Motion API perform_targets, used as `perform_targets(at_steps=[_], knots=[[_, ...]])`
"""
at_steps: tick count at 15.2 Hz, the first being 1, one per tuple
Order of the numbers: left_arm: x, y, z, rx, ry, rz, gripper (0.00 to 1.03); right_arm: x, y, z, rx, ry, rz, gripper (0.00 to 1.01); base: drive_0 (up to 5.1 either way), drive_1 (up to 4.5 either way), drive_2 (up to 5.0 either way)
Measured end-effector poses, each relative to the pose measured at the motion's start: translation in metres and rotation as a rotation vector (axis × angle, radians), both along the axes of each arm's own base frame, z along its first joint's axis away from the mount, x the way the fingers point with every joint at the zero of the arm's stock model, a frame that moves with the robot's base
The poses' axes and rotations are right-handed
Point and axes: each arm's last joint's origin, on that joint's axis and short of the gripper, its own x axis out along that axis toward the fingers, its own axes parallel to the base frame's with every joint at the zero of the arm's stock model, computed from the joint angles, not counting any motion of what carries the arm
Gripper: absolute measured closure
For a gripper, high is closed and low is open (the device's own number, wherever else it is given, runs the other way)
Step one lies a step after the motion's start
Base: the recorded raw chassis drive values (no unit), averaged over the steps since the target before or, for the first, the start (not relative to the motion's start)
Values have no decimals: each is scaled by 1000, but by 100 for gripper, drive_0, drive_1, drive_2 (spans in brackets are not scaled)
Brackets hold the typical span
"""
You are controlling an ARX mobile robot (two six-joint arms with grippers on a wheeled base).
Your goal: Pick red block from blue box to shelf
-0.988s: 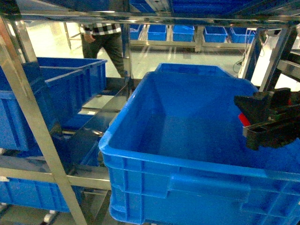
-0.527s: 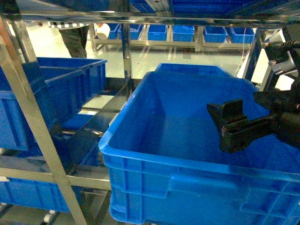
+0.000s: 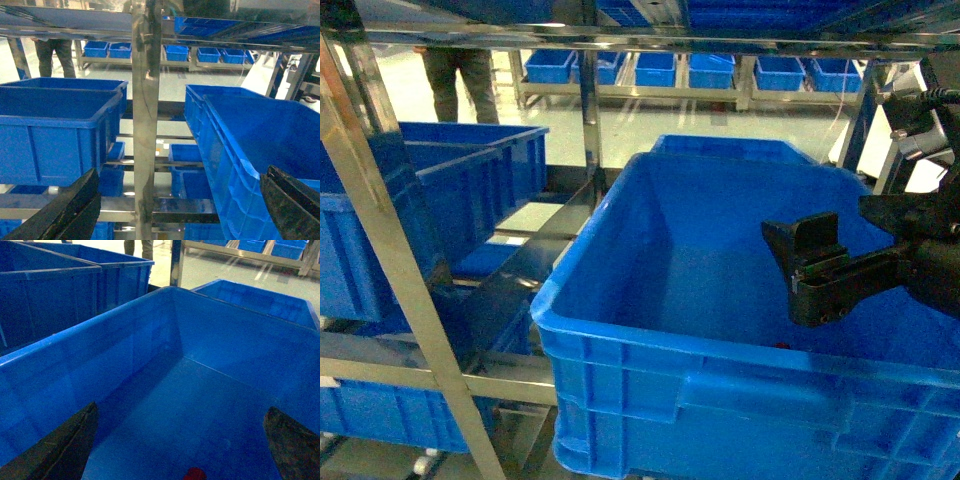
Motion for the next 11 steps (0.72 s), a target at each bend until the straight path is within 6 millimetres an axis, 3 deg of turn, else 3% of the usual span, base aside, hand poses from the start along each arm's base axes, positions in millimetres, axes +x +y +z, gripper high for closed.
perform_targets(at_steps=[11], knots=[[0, 0, 0, 0, 0, 0, 5, 3, 1, 4, -29, -30, 9, 3, 0, 0, 0]])
